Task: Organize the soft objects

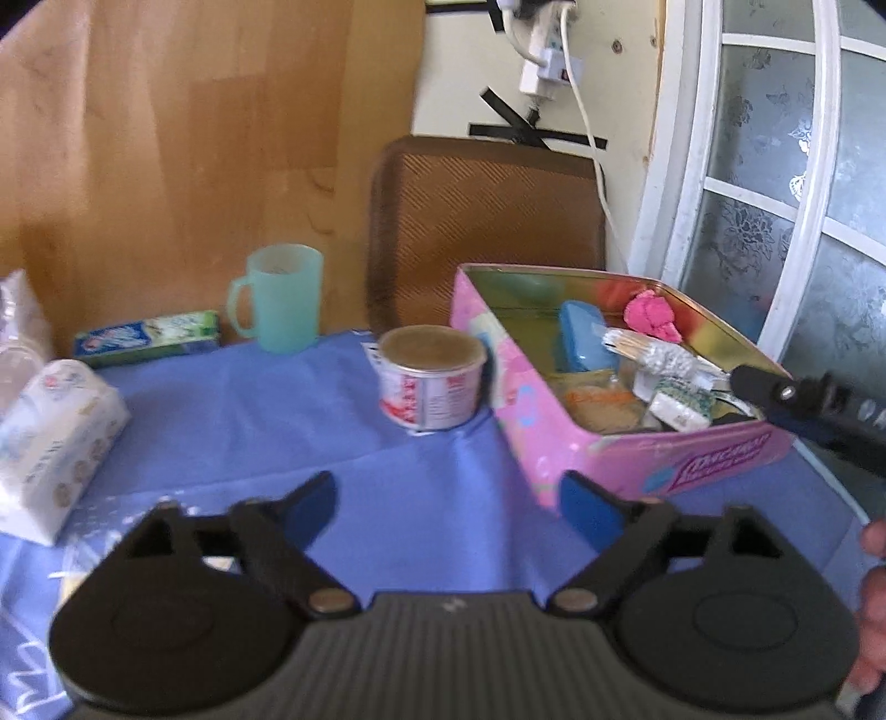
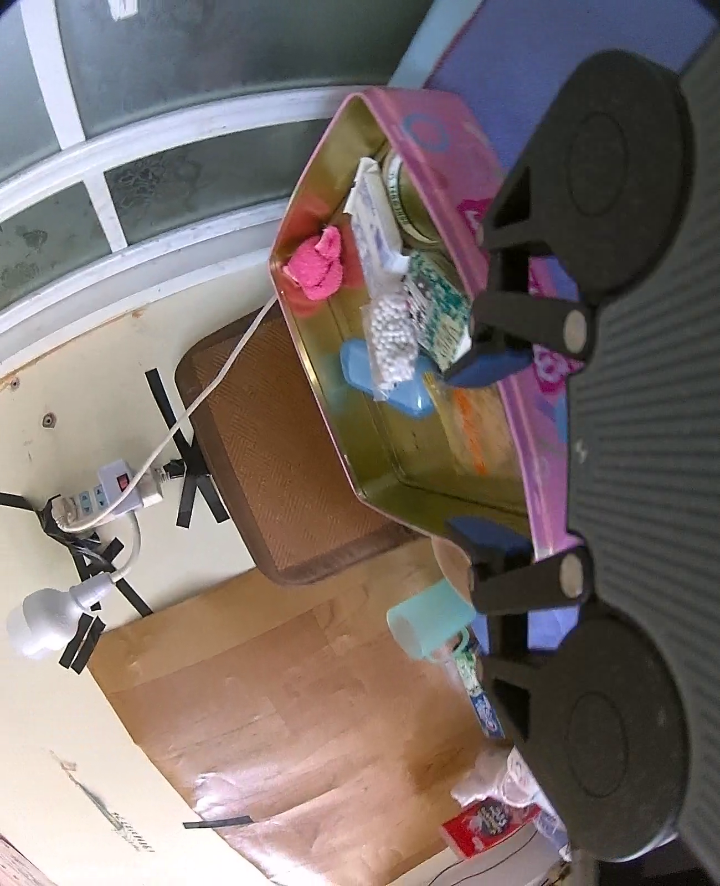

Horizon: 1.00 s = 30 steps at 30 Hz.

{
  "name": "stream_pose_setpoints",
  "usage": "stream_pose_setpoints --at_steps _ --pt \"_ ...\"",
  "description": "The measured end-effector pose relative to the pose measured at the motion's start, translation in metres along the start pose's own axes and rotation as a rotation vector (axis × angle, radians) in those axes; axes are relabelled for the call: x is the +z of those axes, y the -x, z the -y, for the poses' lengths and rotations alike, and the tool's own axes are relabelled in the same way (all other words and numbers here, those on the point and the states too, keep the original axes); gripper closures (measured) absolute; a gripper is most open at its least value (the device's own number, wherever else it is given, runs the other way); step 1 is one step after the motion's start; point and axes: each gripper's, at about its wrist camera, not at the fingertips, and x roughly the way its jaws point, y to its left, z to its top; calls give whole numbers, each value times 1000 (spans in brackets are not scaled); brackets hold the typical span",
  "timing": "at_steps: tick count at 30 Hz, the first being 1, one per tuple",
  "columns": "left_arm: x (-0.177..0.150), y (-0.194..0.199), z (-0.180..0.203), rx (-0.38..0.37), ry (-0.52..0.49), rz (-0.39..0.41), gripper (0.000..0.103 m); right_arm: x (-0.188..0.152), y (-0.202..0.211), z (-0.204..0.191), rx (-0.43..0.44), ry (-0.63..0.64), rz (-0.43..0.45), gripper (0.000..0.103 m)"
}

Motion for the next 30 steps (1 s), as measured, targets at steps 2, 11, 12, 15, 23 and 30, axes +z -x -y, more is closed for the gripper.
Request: stream_pose_setpoints --at_steps 2,11,12,15,23,30 --pt "-7 12 -5 11 -5 19 0 -3 12 -8 -15 -6 4 38" --pt "-34 45 -15 47 7 4 0 -25 56 -34 -54 9 34 33" --pt "-37 48 -16 49 6 5 0 -28 59 -36 -53 13 33 32" --pt "-44 58 -13 63 5 12 0 -33 68 -36 -36 9 25 31" --pt "-43 89 19 90 -68 77 0 -32 88 -24 0 -27 48 25" --pt "-45 100 43 104 -101 80 0 -32 107 -12 13 -33 94 25"
